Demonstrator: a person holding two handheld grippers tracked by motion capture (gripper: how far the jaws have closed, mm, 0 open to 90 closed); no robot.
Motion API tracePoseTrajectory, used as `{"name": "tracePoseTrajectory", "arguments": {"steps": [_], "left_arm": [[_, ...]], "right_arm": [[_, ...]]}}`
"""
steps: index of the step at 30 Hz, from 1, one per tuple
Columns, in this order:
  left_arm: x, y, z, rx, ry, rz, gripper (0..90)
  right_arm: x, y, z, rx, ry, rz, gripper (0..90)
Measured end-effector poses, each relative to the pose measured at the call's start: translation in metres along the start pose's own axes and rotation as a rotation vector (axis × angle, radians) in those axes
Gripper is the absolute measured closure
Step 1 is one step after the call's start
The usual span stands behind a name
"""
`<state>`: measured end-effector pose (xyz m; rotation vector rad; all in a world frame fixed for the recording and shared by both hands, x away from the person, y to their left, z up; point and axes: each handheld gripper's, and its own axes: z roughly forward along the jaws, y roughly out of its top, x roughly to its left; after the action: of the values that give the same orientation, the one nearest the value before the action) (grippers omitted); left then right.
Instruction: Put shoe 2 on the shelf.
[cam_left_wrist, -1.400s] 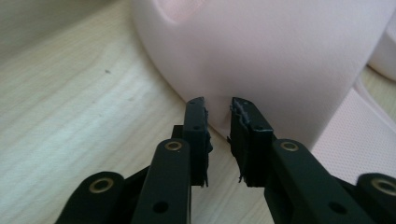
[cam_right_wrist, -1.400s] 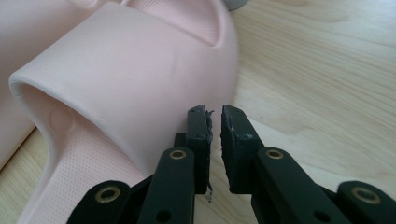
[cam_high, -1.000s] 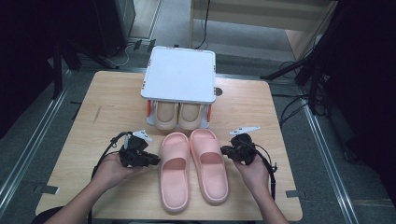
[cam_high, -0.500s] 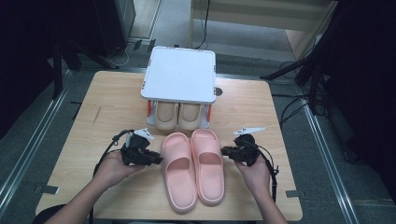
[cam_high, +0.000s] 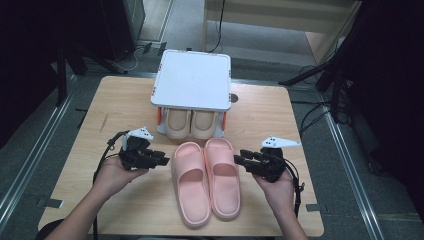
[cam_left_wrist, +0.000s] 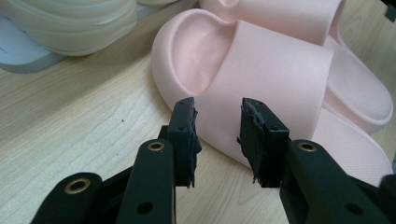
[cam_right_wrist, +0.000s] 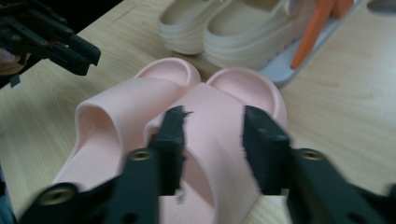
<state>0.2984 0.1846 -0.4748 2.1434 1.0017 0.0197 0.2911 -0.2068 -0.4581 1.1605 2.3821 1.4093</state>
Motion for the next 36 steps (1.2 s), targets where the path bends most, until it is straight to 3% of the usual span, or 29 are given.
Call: {"name": "tracePoseTrajectory", "arguments": {"steps": [2,3,4,9,13,15,17,21,29,36], "left_arm": [[0.000,0.000,0.000,-0.002,0.000,-0.001,65.4],[0.001,0.000,0.000,-0.004,0.001,-0.004,65.3],[0.001,0.000,0.000,-0.004,0.002,-0.007,65.3],[0.001,0.000,-0.002,-0.004,0.005,-0.001,65.1],[0.001,0.000,-0.003,-0.008,0.003,-0.004,65.0],[0.001,0.000,-0.002,-0.004,0.004,0.000,65.0],[0.001,0.000,-0.002,-0.001,0.004,0.003,65.0],[-0.001,0.001,-0.002,-0.003,0.005,0.007,64.9],[-0.004,0.001,-0.004,-0.009,-0.003,0.022,64.7],[-0.004,0.002,-0.006,-0.016,-0.004,0.025,64.7]], "right_arm": [[0.009,-0.001,0.000,-0.010,-0.063,-0.034,45.2],[0.016,-0.001,-0.001,-0.017,-0.118,-0.062,46.0],[0.019,0.000,-0.001,-0.023,-0.133,-0.069,47.8],[0.024,0.004,-0.004,-0.066,-0.009,-0.020,51.7],[0.025,0.002,-0.001,-0.033,0.015,-0.014,51.6],[0.027,0.001,-0.001,-0.033,0.038,0.000,48.6],[0.030,0.000,-0.001,-0.025,0.065,0.010,38.9],[0.041,-0.007,0.000,-0.009,0.104,-0.025,26.2],[0.068,-0.018,0.002,-0.029,0.041,-0.068,32.7],[0.072,-0.036,0.019,-0.007,-0.014,-0.013,33.2]]}}
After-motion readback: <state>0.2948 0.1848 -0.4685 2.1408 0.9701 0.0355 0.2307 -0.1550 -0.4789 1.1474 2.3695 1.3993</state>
